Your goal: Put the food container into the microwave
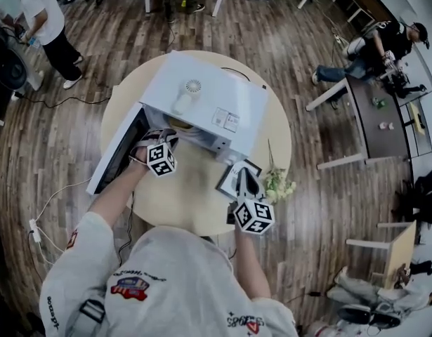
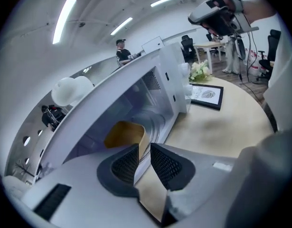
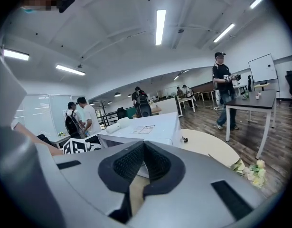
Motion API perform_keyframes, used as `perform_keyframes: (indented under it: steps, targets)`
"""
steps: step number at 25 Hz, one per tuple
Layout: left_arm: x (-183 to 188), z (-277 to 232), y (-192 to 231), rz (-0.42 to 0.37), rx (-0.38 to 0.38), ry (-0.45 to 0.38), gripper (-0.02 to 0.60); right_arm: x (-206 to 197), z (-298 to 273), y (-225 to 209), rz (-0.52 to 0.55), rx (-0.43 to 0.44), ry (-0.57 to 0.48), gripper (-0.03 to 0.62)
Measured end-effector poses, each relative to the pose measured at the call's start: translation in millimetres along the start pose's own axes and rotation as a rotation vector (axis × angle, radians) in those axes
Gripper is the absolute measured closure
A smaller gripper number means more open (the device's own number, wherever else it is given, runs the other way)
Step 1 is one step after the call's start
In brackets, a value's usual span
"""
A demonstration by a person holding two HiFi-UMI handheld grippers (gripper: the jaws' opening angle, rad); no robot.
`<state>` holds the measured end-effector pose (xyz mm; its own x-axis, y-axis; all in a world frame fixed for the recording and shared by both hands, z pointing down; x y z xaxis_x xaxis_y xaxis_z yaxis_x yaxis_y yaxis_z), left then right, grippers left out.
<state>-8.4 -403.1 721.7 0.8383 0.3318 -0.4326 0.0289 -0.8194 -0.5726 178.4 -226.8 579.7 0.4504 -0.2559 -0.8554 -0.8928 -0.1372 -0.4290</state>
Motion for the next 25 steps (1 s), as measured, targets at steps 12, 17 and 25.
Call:
perform_keyframes:
  steps: [12, 17, 25]
  targets:
    - [3.4, 74.7, 21.3, 0.35, 0.137, -0.093, 0.547, 6.6, -36.2, 36.0, 0.051, 0.115, 0.027, 0.589]
    - [5.2, 103.0, 19.0, 0.494, 0.181, -0.146, 0.569, 7.8, -46.3, 45.3, 0.08, 0.147, 0.034, 0.589]
    - [21.3, 138.5, 32.2, 0.614, 0.229, -0.251, 0.572, 17.0, -48.8, 50.9, 0.115, 0.176, 0.031, 0.589]
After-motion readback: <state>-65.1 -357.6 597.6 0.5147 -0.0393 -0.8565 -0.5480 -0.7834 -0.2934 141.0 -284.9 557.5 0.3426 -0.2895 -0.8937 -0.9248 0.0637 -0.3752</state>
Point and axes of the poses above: the fingertips, and each gripper's own axes: z backward along the fingers, y to its left, x out of its top, the point moved 1 cm from there along z, backward along the fingers, and after that the axes turned 11 degrees about -z, right-handed, at the moved point
